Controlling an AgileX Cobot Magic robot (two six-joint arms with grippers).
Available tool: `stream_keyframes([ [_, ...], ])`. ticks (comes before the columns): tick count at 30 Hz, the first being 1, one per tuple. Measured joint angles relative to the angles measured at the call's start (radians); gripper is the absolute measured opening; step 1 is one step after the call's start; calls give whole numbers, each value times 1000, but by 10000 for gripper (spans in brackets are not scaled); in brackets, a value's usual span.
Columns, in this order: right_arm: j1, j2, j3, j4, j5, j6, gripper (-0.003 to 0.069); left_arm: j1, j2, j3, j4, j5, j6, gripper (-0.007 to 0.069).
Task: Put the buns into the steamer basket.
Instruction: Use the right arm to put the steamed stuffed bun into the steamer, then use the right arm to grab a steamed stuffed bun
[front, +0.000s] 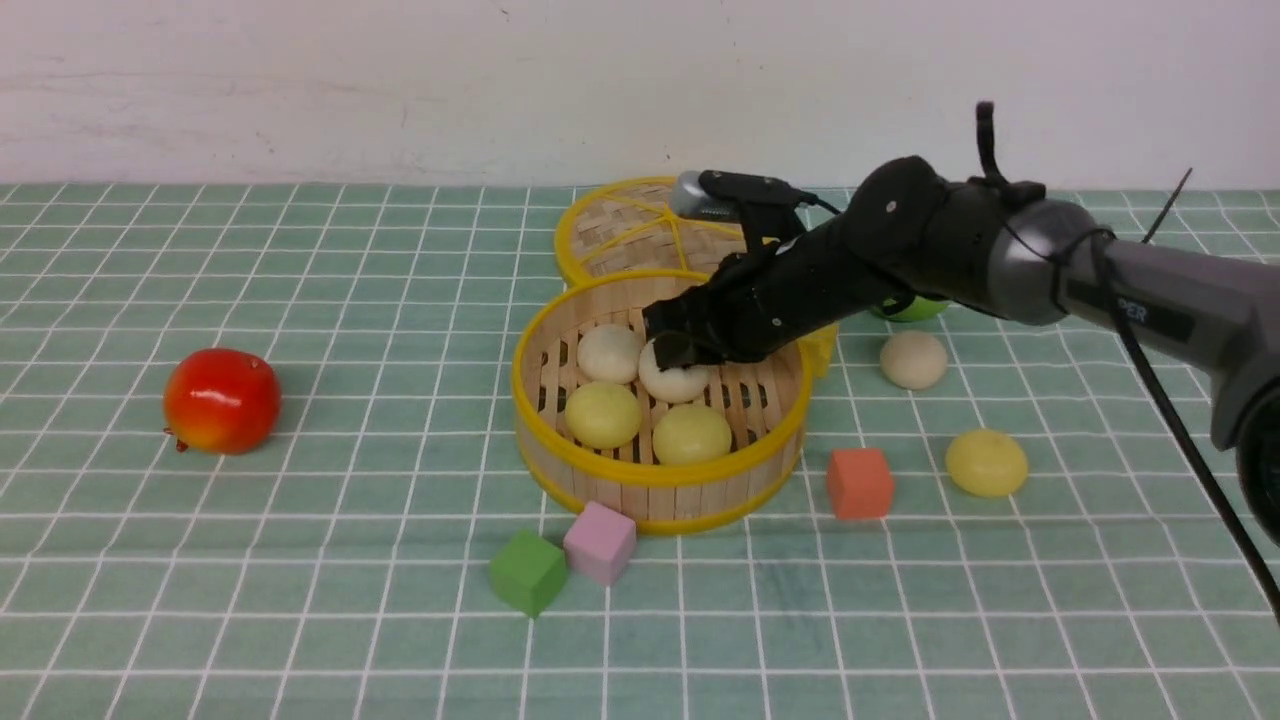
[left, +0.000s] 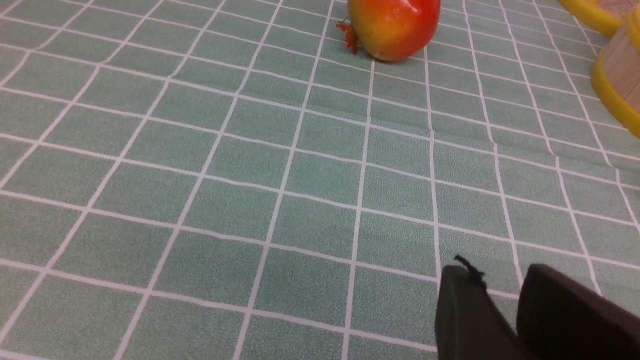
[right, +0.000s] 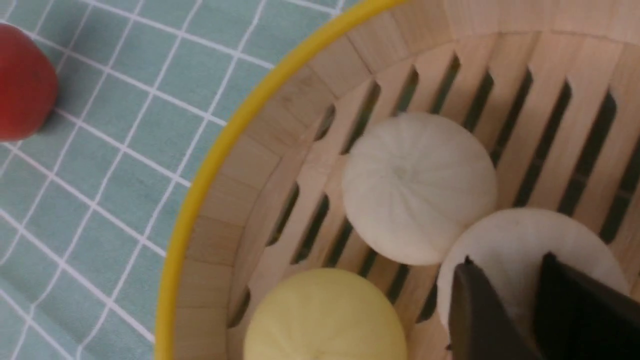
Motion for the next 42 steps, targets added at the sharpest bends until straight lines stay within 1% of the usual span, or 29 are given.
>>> stream_keyframes([
  [4,-18,-6,-80,-6,107,-1,382,0,0,0,0,0,0,165],
  [5,-26,-13,-97,-10,135,-1,408,0,0,0,0,0,0,165],
  [6,-36,-19,-113,-17,172,-1,432,0,0,0,0,0,0,165],
  [7,-39,-21,-117,-19,172,-1,437,0,0,0,0,0,0,165],
  [9,-87,-54,-172,-59,275,23,486,0,0,0,0,0,0,165],
  [11,-133,-76,-207,-105,338,72,496,0,0,0,0,0,0,165],
  [13,-185,-89,-228,-159,383,130,496,0,0,0,0,0,0,165],
  [14,-185,-89,-229,-165,387,137,496,0,0,0,0,0,0,165],
  [15,-230,-90,-234,-223,424,192,489,0,0,0,0,0,0,165],
  [18,-279,-83,-234,-350,489,276,458,0,0,0,0,0,0,171],
  [19,-281,-83,-234,-350,489,276,455,0,0,0,0,0,0,171],
  [20,-290,-76,-234,-416,506,320,425,0,0,0,0,0,0,174],
  [22,-287,-65,-234,-461,506,359,393,0,0,0,0,0,0,176],
  [24,-272,-43,-234,-512,499,393,349,0,0,0,0,0,0,178],
  [25,-270,-41,-234,-516,499,393,344,0,0,0,0,0,0,179],
  [26,-257,-23,-234,-544,494,413,323,0,0,0,0,0,0,182],
  [29,-237,17,-234,-574,458,438,302,0,0,0,0,0,0,183],
  [33,-235,49,-234,-578,397,458,299,0,0,0,0,0,0,186],
  [39,-235,83,-234,-584,342,463,295,0,0,0,0,0,0,196],
  [42,-235,100,-234,-592,326,463,275,0,0,0,0,0,0,200],
])
